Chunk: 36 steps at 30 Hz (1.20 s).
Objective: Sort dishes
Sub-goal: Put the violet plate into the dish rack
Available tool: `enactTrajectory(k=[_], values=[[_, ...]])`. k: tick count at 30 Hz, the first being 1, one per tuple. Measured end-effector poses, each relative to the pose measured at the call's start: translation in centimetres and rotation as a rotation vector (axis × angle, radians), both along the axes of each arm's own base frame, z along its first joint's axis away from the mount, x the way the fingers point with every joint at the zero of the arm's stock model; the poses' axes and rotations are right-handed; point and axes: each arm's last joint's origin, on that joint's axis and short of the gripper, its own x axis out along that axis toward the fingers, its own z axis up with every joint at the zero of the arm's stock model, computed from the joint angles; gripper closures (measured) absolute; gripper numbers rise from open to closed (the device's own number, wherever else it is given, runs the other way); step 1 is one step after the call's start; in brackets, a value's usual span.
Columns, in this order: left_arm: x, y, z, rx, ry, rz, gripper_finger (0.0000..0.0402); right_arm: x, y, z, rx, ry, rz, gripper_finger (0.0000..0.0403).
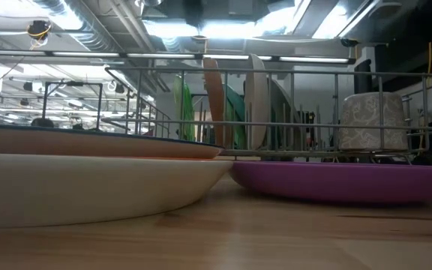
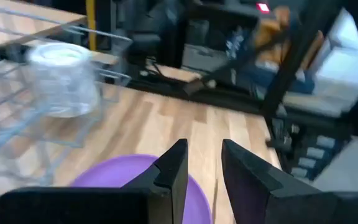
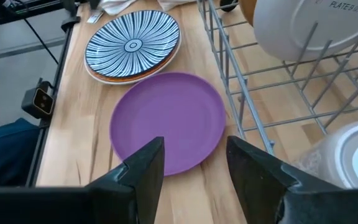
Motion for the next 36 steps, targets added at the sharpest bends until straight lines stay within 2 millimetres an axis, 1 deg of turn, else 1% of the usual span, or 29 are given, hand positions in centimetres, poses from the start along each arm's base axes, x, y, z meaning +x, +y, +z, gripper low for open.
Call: enactTrajectory(k=[4,7,11,14,17,22,26,32,36], values=[[2.5,-1.5,-1.8,0.041,0.078,-0.127,0.0314,0.0,0.0,0.0,0.004,-0.002,0.002,0.0223],[4.1,-2.0,-2.7,0.08,0.214,-0.174,0.0314,0.0,0.0,0.0,0.006,-0.003,0.002,0.0223],[5.4,-2.2,-2.9,0.202,0.428,-0.2,0.0314,0.0,0.0,0.0,0.006,-0.003,0.002,0.0223],[6.1,-2.5,-2.8,0.243,0.516,-0.225,0.0314,0.0,0.0,0.0,0.006,-0.003,0.001,0.0224],[6.5,-3.0,-3.0,0.275,0.551,-0.284,0.0314,0.0,0.0,0.0,0.008,-0.001,0.004,0.0223],[6.8,-3.8,-4.3,0.364,0.574,-0.392,0.0314,0.0,0.1,0.0,0.023,0.012,0.024,0.0223],[7.0,-3.8,-4.8,0.38,0.581,-0.387,0.0306,0.0,0.1,0.0,0.024,0.015,0.027,0.0223],[7.6,-2.8,-5.6,0.3,0.603,-0.314,0.0263,0.0,0.1,0.0,0.024,0.015,0.027,0.0223],[7.8,-2.6,-5.9,0.309,0.611,-0.351,0.0231,0.0,0.1,0.0,0.024,0.015,0.028,0.0223]])
